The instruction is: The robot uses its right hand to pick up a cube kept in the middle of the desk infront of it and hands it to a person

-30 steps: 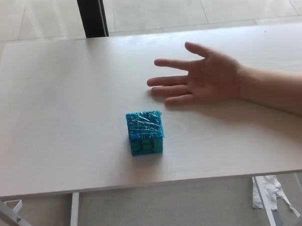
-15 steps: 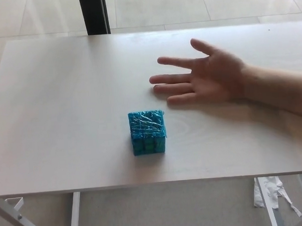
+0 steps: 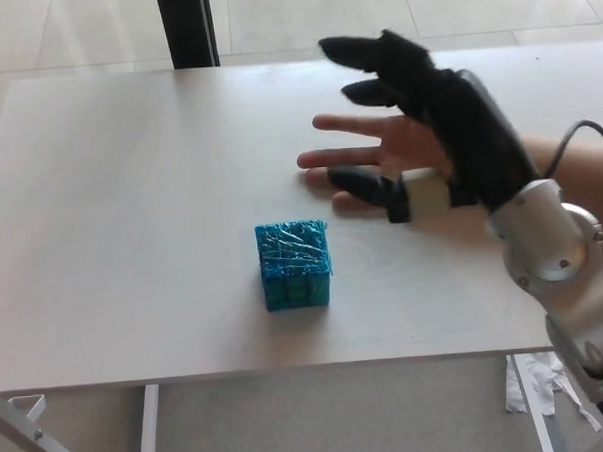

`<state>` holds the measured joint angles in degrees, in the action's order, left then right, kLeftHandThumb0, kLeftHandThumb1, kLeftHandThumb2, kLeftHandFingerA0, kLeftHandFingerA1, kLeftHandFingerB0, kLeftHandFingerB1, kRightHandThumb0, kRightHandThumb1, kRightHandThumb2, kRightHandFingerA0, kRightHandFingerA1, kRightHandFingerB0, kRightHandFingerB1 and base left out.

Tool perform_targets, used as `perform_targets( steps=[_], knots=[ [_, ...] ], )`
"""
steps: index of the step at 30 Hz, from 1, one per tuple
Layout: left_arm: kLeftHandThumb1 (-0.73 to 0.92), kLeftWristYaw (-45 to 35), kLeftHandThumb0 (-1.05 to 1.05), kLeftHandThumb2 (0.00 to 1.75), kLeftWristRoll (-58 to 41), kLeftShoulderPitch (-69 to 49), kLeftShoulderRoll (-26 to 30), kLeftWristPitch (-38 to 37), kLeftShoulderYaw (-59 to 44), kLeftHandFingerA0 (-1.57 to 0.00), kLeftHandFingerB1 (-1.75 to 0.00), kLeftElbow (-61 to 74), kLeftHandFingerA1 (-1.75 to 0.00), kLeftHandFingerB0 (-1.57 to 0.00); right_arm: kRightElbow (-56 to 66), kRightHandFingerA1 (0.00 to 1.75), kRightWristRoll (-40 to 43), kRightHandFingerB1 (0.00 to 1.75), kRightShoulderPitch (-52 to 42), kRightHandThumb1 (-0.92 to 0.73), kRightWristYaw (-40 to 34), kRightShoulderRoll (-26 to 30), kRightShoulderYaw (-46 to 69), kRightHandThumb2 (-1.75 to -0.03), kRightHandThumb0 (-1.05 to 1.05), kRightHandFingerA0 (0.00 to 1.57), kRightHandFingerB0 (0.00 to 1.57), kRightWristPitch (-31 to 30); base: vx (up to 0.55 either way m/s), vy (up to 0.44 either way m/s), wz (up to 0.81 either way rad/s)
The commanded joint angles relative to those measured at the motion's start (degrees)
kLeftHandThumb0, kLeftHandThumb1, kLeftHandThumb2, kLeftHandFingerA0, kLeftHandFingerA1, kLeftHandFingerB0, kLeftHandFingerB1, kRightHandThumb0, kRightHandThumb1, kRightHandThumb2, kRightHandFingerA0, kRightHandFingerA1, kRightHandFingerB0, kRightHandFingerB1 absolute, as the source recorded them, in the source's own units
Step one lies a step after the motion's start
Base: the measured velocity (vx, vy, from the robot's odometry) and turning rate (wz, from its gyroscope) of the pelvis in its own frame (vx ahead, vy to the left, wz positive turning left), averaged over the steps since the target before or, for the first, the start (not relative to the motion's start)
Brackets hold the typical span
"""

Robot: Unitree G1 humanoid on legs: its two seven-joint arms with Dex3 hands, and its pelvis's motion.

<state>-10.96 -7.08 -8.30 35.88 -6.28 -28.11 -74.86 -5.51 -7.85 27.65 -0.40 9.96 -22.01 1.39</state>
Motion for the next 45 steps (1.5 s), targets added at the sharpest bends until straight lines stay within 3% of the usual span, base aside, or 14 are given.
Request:
perform_targets(
  steps=[1,6,8,13,14,19,22,27,34,36,37,38,39,45],
  knots=[
    [0.4,-0.2,-0.64,0.8,-0.9,-0.3,0.0,-1.9,-0.1,-0.25,-0.52,-0.1,-0.55,-0.42,-8.6,0.62,-18.0,0.42,7.8,-0.59,2.6,0.0,-11.9,-0.59,-0.77,0.35,0.32,-4.5,0.0,0.0,0.0],
    [0.53,0.3,-0.65,0.56,0.1,-0.3,0.3,-1.8,0.8,-0.29,-0.38,0.0,-0.51,-0.49,-9.9,0.62,-18.3,0.41,8.6,-0.58,1.6,0.2,-13.0,-0.59,-0.76,0.35,0.33,-4.4,0.0,0.0,0.0],
    [0.52,-0.1,-0.61,0.56,-0.6,-0.2,0.3,-1.7,0.3,-0.33,-0.39,0.0,-0.51,-0.49,-13.6,0.65,-23.0,0.52,11.4,-0.45,1.7,0.8,-16.7,-0.89,-0.75,0.33,0.25,-5.4,0.0,0.0,0.0],
    [0.4,0.2,-0.64,0.79,0.0,-0.1,0.3,-1.9,0.8,-0.29,-0.51,-0.4,-0.55,-0.42,-14.9,0.65,-25.4,0.53,13.0,-0.45,3.1,0.4,-20.2,-0.88,-0.76,0.28,0.23,-7.4,0.0,0.0,0.0],
    [0.4,0.1,-0.63,0.79,-0.2,-0.1,0.3,-1.7,0.7,-0.3,-0.5,-0.4,-0.56,-0.41,-15.2,0.63,-25.3,0.44,13.1,-0.59,3.2,0.1,-20.6,-0.59,-0.76,0.28,0.28,-7.3,0.0,0.0,0.0],
    [0.52,0.1,-0.6,0.55,0.1,-0.2,0.3,-1.9,1.3,-0.34,-0.38,-0.3,-0.52,-0.49,-17.4,0.65,-27.7,0.47,13.1,-0.58,1.5,-0.4,-23.8,-0.58,-0.78,0.28,0.31,-6.0,0.0,0.0,0.0],
    [0.41,0.6,-0.62,0.8,0.5,0.0,0.3,-1.9,1.8,-0.32,-0.51,-0.4,-0.56,-0.43,-18.7,0.66,-30.8,0.48,13.7,-0.58,0.6,-0.8,-26.5,-0.58,-0.8,0.29,0.34,-6.2,0.0,0.0,0.0],
    [0.53,-0.1,-0.56,0.56,-0.2,-0.1,0.4,-2.0,1.5,-0.38,-0.4,0.1,-0.53,-0.5,-16.8,0.64,-33.5,0.48,13.6,-0.61,4.0,-1.3,-28.7,-0.6,-0.83,0.21,0.27,-10.5,0.0,0.0,0.0],
    [0.42,-0.3,-0.61,0.8,0.5,-0.3,0.8,-2.0,2.9,-0.29,-0.51,0.1,-0.55,-0.42,-16.5,0.64,-34.3,0.49,12.0,-0.63,7.2,-1.4,-29.3,-0.6,-0.88,0.2,0.16,-12.5,0.0,0.0,0.0],
    [0.54,0.1,-0.57,0.57,0.6,-0.4,0.8,-2.4,3.3,-0.36,-0.39,0.0,-0.51,-0.5,-16.2,0.69,-35.6,0.51,12.0,-0.48,8.9,-1.5,-29.7,-0.92,-0.86,0.31,0.12,-14.1,0.0,0.0,0.0],
    [0.55,0.3,-0.57,0.57,0.9,-0.5,0.8,-2.5,3.7,-0.37,-0.39,0.0,-0.51,-0.5,-16.4,0.83,-36.6,0.45,12.0,-0.62,8.7,-1.5,-30.0,-0.58,-0.86,0.45,0.18,-14.2,0.0,0.0,0.0],
    [0.55,0.1,-0.58,0.57,0.9,-0.4,0.9,-2.5,3.9,-0.35,-0.39,-0.1,-0.49,-0.49,-16.7,1.15,-38.4,0.53,11.5,-0.47,5.6,-1.6,-30.2,-0.86,-0.71,0.8,0.25,-14.2,0.0,0.0,0.0],
    [0.55,-0.2,-0.59,0.57,0.8,-0.5,0.9,-2.4,4.0,-0.37,-0.39,-0.2,-0.5,-0.49,-17.4,1.46,-39.7,0.45,10.8,-0.6,1.8,-1.6,-30.2,-0.62,-0.58,0.86,0.36,-13.4,0.0,0.0,0.0],
    [0.55,-0.9,-0.54,0.57,-0.7,-0.7,0.4,-2.1,3.1,-0.42,-0.4,-0.1,-0.49,-0.51,-21.4,1.75,-43.1,0.63,8.6,-0.69,-14.2,-2.6,-29.1,-0.72,-0.27,0.96,0.7,-10.4,0.0,0.0,0.0]
  ],
)
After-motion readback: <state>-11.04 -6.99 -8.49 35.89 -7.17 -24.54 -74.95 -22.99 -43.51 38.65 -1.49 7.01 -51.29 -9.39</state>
